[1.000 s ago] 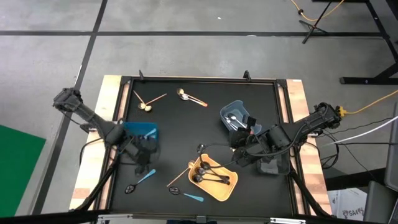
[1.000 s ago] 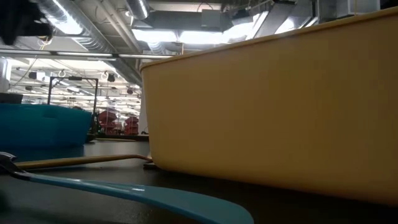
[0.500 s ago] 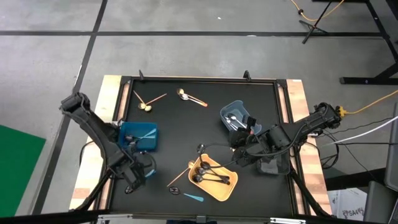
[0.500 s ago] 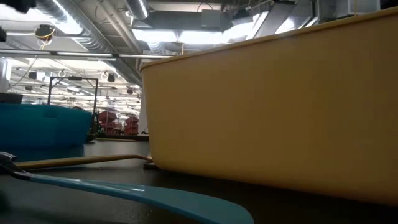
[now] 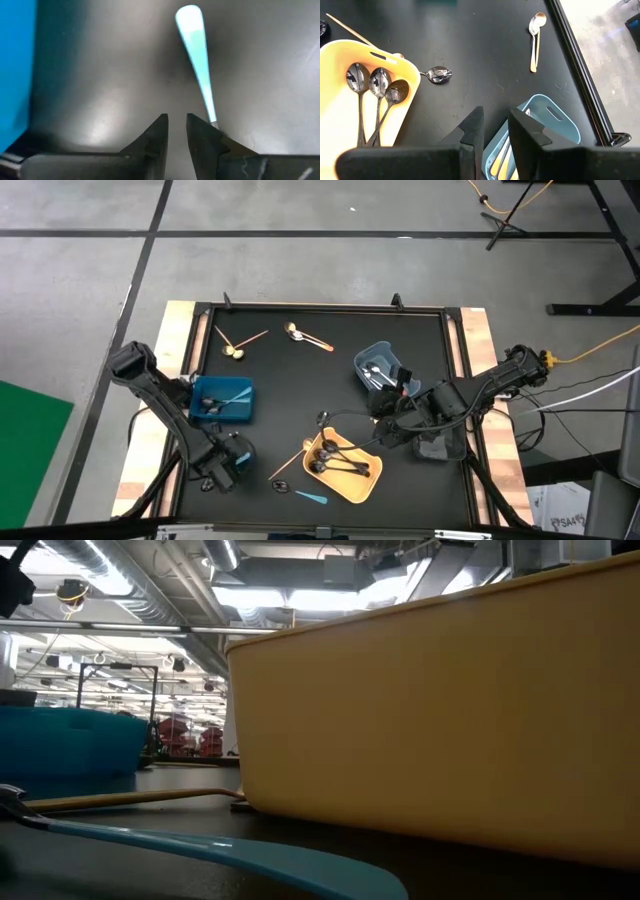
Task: Sort silverware by color (type)
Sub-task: Put the blue spoon into the blue bin
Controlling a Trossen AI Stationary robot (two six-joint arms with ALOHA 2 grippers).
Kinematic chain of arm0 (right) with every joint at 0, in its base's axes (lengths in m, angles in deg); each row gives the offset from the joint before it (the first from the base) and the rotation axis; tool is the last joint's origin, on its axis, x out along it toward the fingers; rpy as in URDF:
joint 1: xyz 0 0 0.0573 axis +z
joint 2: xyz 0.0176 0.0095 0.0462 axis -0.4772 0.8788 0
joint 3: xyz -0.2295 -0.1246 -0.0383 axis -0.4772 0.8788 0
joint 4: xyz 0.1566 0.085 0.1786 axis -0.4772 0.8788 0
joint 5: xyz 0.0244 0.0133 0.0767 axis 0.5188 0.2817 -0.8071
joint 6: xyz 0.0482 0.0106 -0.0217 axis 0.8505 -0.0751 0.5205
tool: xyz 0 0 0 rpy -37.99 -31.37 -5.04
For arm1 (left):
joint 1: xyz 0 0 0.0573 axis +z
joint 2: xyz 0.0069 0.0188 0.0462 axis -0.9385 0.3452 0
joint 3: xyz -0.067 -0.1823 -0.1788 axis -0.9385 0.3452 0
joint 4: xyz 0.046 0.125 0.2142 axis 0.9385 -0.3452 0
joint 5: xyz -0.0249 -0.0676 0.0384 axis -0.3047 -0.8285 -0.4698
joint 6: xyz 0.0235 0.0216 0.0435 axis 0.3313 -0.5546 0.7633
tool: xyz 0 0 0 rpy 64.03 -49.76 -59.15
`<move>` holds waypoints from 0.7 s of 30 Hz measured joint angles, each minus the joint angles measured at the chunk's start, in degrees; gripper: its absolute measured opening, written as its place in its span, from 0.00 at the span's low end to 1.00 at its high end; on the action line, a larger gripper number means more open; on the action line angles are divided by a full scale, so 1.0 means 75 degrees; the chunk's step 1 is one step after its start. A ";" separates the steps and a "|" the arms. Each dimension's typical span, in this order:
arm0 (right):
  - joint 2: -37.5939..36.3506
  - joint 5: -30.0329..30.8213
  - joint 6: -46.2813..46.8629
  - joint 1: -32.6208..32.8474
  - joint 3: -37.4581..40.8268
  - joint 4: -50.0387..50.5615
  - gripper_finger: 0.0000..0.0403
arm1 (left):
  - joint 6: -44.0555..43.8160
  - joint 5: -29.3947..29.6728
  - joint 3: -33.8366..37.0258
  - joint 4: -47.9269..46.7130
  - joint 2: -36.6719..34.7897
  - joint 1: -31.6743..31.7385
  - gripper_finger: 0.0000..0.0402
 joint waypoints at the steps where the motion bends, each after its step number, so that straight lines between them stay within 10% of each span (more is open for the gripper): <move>1: 0.0000 0.0000 0.0000 0.0000 0.0000 0.0000 0.19 | 0.0000 -0.0007 0.0000 0.0103 0.0024 -0.0003 0.16; 21: 0.0000 0.0000 0.0000 0.0000 0.0000 0.0000 0.19 | -0.1788 0.0523 0.0000 0.0662 0.0048 -0.0680 0.16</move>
